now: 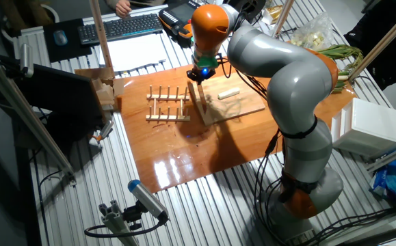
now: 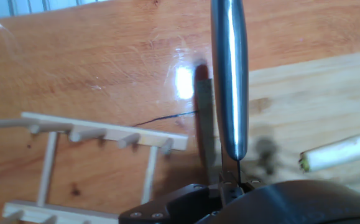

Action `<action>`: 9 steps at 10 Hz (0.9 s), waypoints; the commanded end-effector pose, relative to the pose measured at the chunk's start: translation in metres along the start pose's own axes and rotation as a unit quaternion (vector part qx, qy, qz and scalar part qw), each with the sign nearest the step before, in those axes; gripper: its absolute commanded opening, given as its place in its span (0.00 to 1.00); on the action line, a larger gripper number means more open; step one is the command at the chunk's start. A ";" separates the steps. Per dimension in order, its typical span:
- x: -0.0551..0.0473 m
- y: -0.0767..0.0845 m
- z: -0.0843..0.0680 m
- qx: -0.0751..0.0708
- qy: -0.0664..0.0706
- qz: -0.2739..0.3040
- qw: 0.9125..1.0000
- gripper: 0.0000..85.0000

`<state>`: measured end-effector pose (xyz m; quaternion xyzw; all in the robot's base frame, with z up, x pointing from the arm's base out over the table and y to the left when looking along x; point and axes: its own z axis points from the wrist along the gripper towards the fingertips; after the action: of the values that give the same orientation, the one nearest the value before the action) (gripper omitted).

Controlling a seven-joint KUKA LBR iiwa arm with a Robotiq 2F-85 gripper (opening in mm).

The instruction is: Chop the scallions

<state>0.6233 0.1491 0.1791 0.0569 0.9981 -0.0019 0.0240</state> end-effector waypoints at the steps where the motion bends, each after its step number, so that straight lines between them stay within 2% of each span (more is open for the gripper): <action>1: -0.001 -0.006 0.003 -0.001 -0.002 -0.004 1.000 0.00; 4: -0.002 -0.039 0.017 -0.022 -0.010 -0.020 1.000 0.00; 5: -0.002 -0.046 0.022 -0.025 -0.013 -0.025 0.999 0.00; 7: -0.002 -0.050 0.027 -0.030 -0.016 -0.027 0.999 0.00; 9: -0.004 -0.047 0.028 -0.036 -0.015 -0.018 0.999 0.00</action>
<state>0.6244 0.1027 0.1518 0.0400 0.9979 0.0340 0.0389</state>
